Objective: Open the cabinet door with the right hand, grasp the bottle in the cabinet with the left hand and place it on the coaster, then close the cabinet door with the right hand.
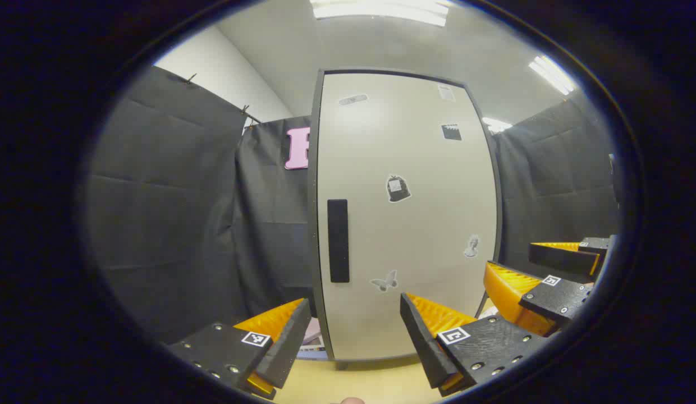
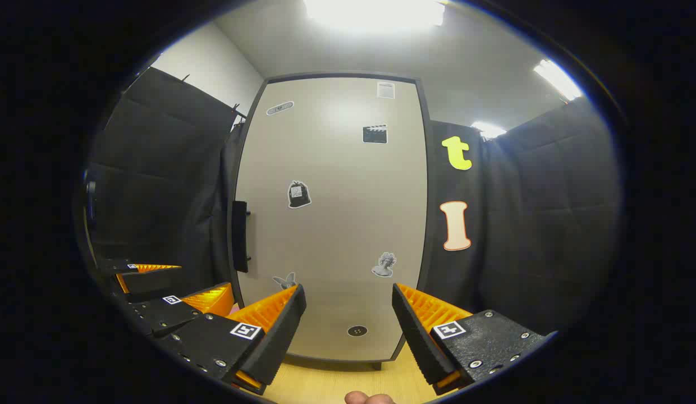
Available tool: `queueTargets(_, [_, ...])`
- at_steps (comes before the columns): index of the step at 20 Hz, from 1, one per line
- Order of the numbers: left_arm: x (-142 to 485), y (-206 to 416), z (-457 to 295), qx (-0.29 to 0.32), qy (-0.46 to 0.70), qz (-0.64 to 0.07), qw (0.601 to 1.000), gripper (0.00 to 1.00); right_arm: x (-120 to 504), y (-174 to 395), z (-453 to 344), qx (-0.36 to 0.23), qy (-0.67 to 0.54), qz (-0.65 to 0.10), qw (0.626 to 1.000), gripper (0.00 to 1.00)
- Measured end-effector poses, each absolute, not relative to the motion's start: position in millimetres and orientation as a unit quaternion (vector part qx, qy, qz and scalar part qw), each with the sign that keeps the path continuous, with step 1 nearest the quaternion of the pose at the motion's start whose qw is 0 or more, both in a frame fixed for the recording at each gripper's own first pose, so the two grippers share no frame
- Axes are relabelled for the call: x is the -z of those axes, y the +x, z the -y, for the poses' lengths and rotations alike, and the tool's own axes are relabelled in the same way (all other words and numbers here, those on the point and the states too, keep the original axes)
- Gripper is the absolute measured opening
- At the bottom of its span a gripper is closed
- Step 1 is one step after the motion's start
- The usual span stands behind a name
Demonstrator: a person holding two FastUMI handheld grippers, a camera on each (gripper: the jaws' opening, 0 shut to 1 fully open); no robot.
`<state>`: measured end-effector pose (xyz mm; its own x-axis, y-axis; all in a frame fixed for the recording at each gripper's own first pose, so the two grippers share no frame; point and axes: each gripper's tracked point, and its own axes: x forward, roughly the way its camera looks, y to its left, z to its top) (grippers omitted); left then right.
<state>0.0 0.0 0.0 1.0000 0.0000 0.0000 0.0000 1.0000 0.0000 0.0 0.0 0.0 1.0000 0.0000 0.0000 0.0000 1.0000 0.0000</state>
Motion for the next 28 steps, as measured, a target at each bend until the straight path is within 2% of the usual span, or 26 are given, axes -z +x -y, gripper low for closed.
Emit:
queueTargets(22, [-3.8, 8.8, 12.9, 0.017, 0.002, 0.006, 1.000, 0.92, -0.7, 9.2, 20.5, 0.010, 0.017, 0.001, 1.000, 0.95])
queueTargets(28, [-5.5, 3.6, 2.2, 0.011, 0.003, 0.010, 1.000, 0.92, -2.2, 20.7, 10.9, -0.003, 0.013, 0.003, 1.000, 0.95])
